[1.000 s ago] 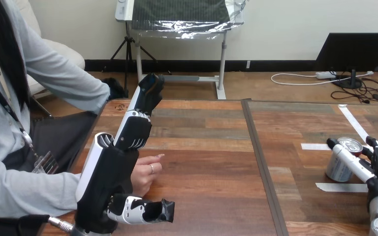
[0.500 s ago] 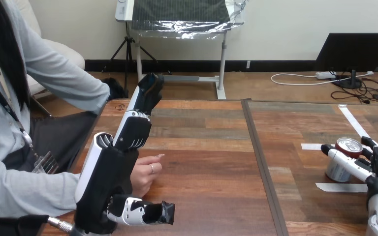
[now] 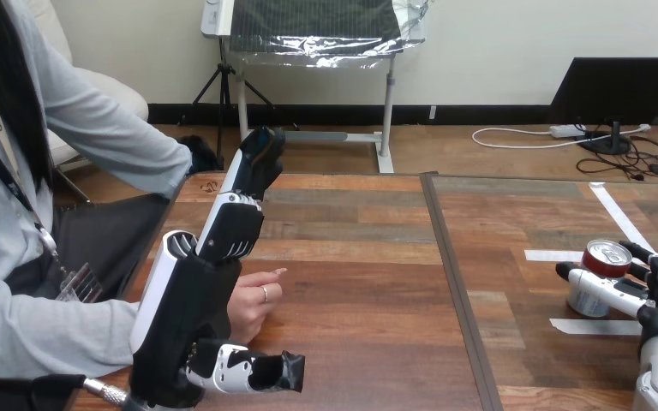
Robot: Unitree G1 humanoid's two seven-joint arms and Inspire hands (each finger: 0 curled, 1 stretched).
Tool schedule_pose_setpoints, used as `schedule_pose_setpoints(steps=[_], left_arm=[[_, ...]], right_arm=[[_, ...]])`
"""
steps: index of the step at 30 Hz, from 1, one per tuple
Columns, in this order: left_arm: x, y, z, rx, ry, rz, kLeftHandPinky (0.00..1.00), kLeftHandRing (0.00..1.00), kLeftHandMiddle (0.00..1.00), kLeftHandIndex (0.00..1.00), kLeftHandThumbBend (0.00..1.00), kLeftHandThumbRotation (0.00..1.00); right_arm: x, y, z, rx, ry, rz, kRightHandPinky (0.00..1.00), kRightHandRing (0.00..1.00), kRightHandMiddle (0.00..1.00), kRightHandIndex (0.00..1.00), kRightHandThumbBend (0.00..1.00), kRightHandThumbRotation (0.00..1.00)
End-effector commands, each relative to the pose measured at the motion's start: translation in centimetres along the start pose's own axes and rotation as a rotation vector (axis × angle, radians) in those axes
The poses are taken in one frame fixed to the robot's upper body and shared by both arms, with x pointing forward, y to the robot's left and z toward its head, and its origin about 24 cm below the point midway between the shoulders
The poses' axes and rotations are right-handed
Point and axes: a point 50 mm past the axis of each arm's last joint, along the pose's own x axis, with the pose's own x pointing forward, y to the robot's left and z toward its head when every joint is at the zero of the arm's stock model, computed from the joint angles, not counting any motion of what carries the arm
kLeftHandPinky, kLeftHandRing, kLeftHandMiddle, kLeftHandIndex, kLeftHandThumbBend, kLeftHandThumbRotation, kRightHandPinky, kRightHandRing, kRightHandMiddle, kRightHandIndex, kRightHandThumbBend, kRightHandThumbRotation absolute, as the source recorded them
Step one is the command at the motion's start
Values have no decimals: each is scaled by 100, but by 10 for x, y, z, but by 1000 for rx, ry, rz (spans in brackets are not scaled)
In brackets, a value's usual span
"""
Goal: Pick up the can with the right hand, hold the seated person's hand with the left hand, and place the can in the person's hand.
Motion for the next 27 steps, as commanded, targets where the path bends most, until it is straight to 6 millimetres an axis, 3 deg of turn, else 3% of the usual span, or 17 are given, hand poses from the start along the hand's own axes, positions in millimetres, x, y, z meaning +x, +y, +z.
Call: schedule_pose_setpoints(steps=[1,13,27], left_arm=[[18,4,4,7,-86,9,95,100,100,100,100,68],[19,4,5,26,-108,5,96,100,100,100,100,67],[20,4,3,23,-113,2,87,99,100,99,100,70]], right_arm=[[5,22,23,11,-43,33,66,70,72,73,95,2],[5,20,25,69,-35,-24,54,59,61,63,90,0],[5,19,27,120,-39,-79,42,48,55,55,82,0]])
